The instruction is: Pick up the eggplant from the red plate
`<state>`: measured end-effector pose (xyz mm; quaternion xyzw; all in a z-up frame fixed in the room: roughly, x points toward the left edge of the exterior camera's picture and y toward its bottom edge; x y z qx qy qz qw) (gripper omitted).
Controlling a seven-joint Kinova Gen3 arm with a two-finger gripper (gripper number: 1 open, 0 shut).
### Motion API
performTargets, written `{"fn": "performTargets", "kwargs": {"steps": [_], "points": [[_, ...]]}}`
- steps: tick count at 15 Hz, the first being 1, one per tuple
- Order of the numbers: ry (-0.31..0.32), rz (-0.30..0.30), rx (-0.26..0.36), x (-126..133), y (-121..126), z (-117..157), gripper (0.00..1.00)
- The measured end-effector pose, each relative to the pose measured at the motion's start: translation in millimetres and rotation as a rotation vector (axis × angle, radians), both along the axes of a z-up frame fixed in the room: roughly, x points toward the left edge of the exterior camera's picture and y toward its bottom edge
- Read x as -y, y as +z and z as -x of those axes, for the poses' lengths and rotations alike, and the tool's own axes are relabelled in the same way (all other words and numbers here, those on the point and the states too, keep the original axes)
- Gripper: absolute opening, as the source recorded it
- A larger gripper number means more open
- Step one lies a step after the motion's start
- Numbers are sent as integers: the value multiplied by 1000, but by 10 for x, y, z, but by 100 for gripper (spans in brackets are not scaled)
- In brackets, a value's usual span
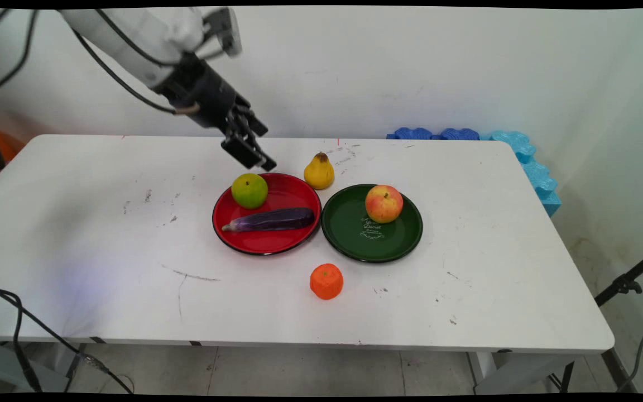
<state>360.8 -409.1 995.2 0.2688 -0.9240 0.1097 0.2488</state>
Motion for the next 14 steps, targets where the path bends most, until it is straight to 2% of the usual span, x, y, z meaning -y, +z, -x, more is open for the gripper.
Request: {"fn": "performTargets", "kwargs": {"steps": [3, 5, 11, 14], "points": [[-37, -32, 78, 187, -375, -11, 100], [-52, -54, 108, 256, -564, -10, 100], [-92, -119, 162, 466, -1153, 78, 100], [-101, -135, 169, 568, -1347, 129, 100]]}}
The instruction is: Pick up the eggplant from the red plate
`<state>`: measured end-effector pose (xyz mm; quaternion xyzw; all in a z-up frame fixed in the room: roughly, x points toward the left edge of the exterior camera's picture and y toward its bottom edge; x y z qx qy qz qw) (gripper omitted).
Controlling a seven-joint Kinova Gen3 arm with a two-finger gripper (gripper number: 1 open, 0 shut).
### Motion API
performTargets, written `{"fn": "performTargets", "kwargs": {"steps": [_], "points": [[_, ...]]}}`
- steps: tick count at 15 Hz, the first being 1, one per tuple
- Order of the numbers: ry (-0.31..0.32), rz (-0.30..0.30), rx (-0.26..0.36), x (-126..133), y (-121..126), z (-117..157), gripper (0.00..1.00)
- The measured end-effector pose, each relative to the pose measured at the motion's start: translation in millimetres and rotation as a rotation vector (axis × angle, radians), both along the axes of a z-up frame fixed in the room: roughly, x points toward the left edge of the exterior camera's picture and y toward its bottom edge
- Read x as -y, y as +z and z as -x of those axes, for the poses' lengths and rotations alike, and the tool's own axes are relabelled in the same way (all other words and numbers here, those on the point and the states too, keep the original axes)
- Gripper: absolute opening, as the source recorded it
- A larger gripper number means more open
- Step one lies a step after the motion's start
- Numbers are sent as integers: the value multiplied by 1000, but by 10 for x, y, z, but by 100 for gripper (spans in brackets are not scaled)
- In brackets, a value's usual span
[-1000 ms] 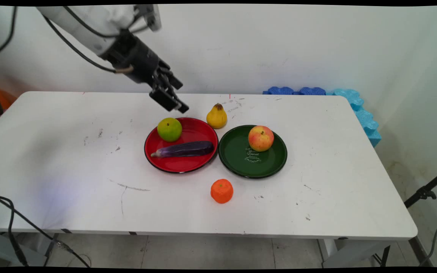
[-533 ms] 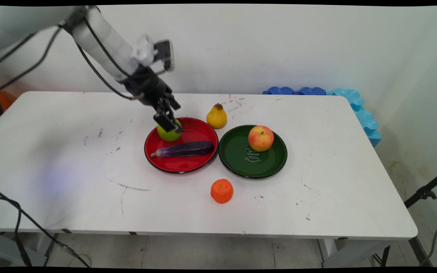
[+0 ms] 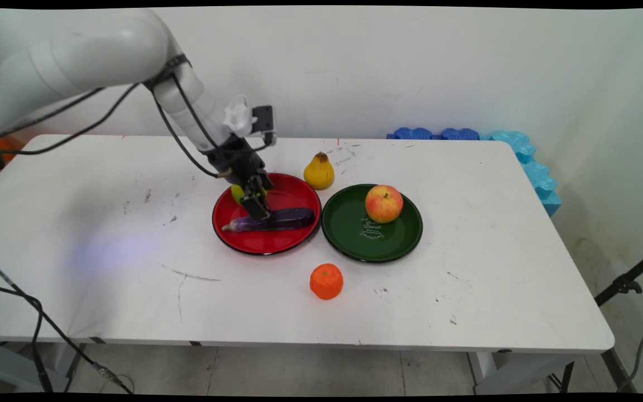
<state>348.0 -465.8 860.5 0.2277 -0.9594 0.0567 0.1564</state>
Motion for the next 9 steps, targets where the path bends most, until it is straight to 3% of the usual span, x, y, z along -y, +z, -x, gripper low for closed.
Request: {"fn": "performTargets", "kwargs": {"steps": [8, 9], "points": [[-32, -25, 6, 152, -380, 123, 100], [-38, -25, 5, 157, -408, 134, 0]]}}
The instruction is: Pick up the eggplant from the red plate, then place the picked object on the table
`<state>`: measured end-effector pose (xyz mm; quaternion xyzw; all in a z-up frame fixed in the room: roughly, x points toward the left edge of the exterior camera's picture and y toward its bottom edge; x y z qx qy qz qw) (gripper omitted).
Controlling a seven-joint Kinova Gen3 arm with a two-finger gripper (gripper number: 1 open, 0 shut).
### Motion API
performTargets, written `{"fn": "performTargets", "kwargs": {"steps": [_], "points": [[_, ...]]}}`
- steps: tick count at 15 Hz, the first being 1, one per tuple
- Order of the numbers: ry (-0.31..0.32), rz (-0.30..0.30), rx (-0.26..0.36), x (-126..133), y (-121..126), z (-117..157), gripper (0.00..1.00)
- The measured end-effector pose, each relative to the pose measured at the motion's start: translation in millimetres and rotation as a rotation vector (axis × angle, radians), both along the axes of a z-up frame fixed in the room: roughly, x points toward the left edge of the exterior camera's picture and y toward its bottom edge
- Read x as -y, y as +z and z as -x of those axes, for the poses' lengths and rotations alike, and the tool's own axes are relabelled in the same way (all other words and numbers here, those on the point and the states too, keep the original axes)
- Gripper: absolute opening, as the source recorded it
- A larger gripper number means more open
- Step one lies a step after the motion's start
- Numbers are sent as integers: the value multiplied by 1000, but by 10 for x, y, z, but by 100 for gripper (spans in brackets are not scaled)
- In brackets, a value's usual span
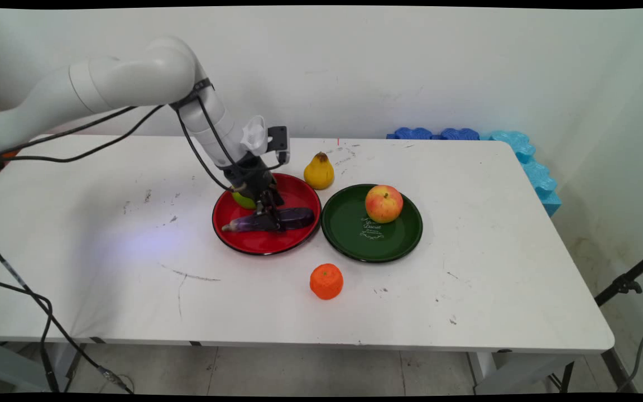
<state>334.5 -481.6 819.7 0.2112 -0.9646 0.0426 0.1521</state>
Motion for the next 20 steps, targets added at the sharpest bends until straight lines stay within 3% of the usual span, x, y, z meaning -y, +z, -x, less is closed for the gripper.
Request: {"fn": "performTargets", "kwargs": {"steps": [6, 10, 15, 20], "points": [[-44, 17, -9, -17, -57, 62, 0], [-48, 48, -16, -75, 116, 107, 0], [-9, 101, -43, -222, 765, 176, 0], [3, 120, -113, -546, 1422, 458, 0]]}}
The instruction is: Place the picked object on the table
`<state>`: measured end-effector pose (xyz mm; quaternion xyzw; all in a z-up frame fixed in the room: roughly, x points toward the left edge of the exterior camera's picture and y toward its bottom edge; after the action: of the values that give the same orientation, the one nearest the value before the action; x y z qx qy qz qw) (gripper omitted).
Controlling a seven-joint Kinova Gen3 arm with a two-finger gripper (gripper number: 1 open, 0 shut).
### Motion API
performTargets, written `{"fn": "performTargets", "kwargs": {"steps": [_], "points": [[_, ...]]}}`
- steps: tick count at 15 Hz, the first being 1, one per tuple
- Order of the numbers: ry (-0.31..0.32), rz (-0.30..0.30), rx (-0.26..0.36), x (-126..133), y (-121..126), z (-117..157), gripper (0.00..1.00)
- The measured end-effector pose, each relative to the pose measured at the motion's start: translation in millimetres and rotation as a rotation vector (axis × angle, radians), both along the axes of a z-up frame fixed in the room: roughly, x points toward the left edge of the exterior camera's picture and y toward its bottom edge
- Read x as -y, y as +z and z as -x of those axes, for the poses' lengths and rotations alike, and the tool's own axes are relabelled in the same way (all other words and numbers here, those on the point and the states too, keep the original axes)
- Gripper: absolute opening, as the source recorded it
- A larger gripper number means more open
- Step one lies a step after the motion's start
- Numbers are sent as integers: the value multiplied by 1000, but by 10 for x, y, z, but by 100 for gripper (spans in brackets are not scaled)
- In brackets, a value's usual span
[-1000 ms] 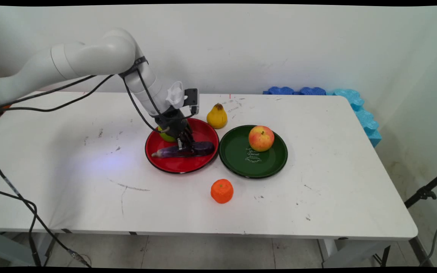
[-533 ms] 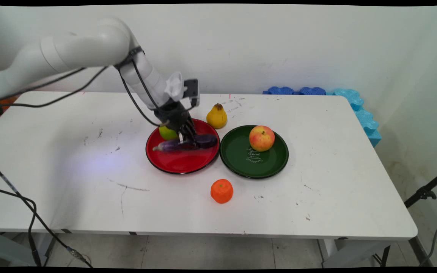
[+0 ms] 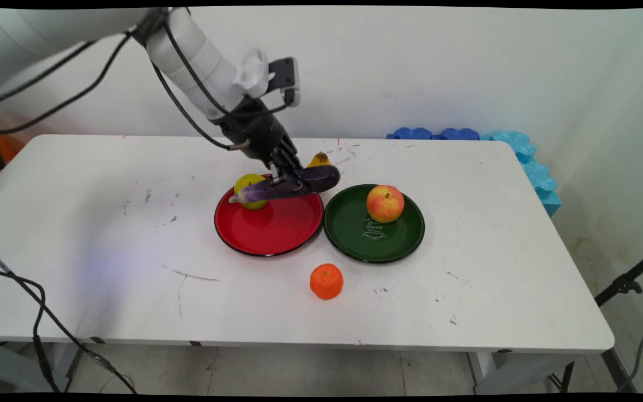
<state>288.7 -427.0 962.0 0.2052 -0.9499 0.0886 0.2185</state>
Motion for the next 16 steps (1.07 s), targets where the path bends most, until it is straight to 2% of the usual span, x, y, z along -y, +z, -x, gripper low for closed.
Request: {"fn": "performTargets", "kwargs": {"steps": [3, 7, 10, 16], "points": [[3, -7, -33, -220, 201, 230, 0], [5, -25, -47, -434, 240, 441, 0], [-10, -40, -37, -638, 126, 604, 0], [-43, -76, 1, -940, -350, 782, 0]]}}
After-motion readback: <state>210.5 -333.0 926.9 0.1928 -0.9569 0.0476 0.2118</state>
